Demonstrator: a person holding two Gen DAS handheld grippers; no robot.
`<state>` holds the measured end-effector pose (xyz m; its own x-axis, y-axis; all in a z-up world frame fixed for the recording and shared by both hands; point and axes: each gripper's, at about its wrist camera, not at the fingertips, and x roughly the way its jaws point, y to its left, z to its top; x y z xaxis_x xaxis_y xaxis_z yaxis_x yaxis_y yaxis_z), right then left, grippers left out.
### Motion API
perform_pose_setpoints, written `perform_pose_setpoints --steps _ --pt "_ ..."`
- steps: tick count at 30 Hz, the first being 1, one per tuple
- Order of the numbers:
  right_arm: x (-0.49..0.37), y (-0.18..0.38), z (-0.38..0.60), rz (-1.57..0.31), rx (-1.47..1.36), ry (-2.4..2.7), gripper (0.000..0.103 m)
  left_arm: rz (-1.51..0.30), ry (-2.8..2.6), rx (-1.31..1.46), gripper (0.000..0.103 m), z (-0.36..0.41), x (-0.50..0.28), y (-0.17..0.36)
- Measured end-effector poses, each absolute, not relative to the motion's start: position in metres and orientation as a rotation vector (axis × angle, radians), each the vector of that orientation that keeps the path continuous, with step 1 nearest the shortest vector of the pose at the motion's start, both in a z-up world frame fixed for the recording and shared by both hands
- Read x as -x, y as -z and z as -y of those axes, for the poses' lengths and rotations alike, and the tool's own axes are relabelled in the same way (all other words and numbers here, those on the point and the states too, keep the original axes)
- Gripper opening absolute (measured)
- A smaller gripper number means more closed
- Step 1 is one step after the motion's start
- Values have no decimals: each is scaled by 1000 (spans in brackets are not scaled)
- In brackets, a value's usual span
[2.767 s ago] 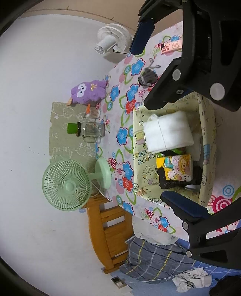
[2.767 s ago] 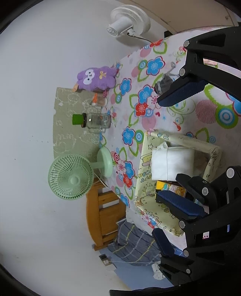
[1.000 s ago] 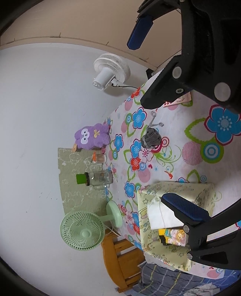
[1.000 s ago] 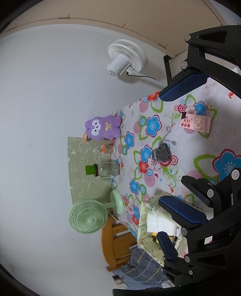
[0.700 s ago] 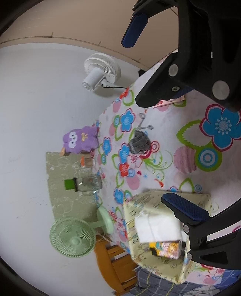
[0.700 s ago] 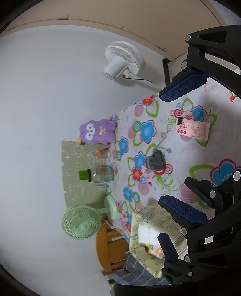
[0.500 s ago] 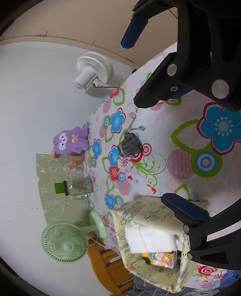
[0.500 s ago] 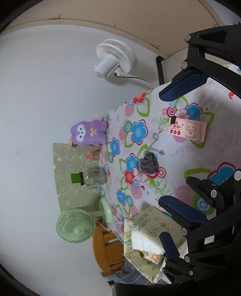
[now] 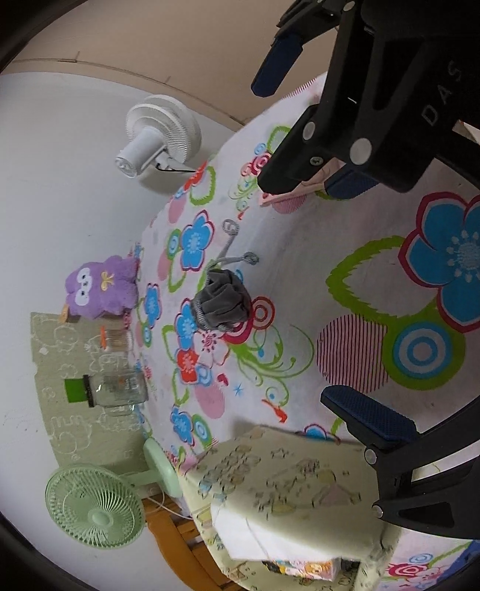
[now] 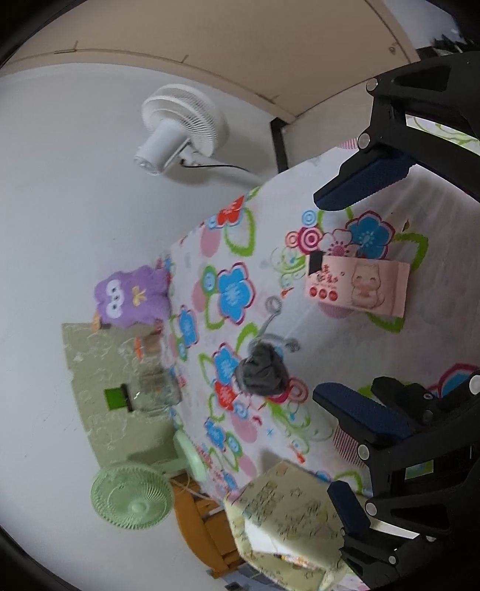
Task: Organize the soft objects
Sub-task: 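Grasp the pink wet-wipes packet with the right gripper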
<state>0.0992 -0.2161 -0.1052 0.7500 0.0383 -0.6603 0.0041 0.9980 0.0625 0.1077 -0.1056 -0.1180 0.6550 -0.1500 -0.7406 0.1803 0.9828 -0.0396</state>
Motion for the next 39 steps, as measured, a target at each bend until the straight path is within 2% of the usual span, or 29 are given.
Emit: perform_pose_setpoints --steps 3,8,16,20,27,29,31,39 --pt "-105 113 219 -743 -63 -13 94 -852 193 -46 101 109 -113 124" --pt "-113 125 221 -784 -74 -22 86 -874 185 -69 101 113 -120 132" --pt "-125 138 221 -829 -78 -28 81 -902 168 -82 101 115 -128 142" --pt "-130 144 221 -851 -74 -38 71 -920 158 -96 101 116 -133 148" --pt "-135 154 224 -901 -79 -42 61 -917 156 -107 101 117 -133 151" --pt "-135 155 223 -900 -70 -38 50 -914 154 -110 101 117 -132 151" --pt "-135 155 222 -901 -59 -40 44 -912 152 -113 101 117 -132 151" --pt "-133 148 221 -890 -67 -75 43 -899 150 -108 100 119 -131 146"
